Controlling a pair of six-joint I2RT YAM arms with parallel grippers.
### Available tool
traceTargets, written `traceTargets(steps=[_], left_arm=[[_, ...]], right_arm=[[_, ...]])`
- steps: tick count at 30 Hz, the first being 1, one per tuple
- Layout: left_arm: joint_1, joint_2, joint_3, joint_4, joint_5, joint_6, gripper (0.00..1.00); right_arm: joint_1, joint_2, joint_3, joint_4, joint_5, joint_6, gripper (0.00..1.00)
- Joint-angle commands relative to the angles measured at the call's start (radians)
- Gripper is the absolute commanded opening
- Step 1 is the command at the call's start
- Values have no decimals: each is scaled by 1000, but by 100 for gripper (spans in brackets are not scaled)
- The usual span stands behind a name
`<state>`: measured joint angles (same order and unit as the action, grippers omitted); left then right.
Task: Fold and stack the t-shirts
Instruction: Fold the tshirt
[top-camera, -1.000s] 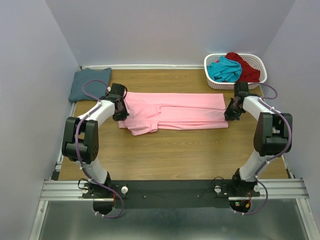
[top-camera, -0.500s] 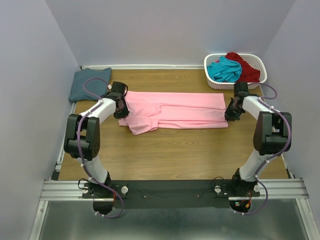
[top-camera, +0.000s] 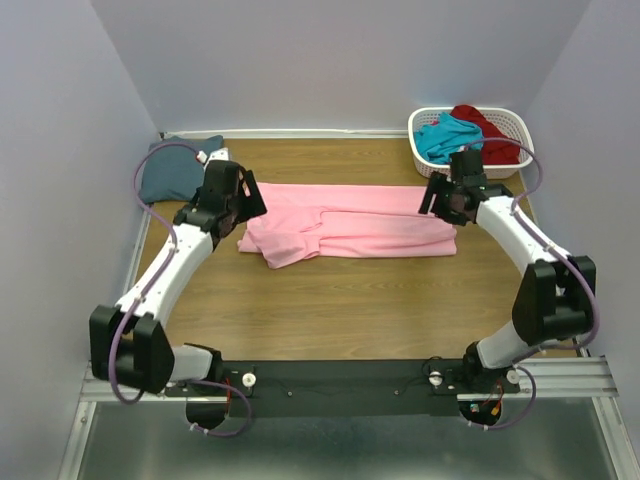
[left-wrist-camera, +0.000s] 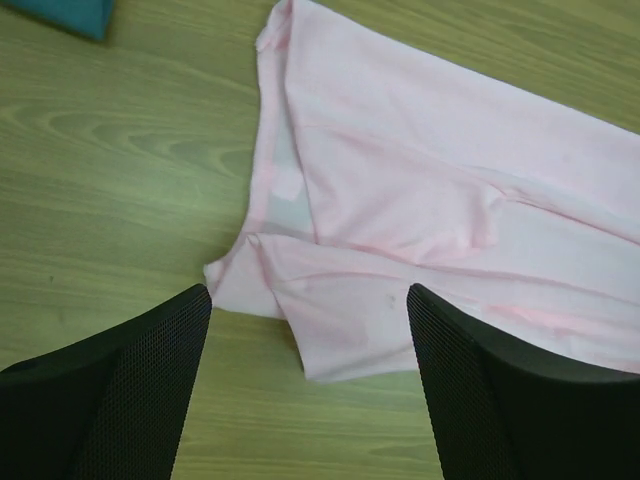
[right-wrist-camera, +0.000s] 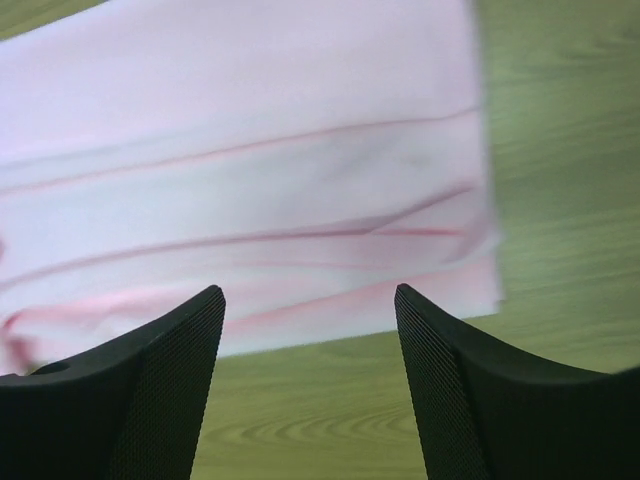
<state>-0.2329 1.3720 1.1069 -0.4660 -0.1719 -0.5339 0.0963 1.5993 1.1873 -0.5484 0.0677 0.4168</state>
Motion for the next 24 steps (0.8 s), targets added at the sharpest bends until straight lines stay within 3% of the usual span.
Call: traceTargets(steps=[1,8,13,24], left_arm=[[-72,-108,-151,-39,24,-53,87],[-163,-149,-331,21,126,-109,87],[-166,-100,-357,99,156,-94,85],[-171,70,-288,132,161,-55,72]], right_arm=[[144,-119,-81,95,-121,6,77],[296,-128,-261,422,-489,161,77],[399,-18,-270,622,-543,235,77],[468,264,-172,794,-617,330,73]])
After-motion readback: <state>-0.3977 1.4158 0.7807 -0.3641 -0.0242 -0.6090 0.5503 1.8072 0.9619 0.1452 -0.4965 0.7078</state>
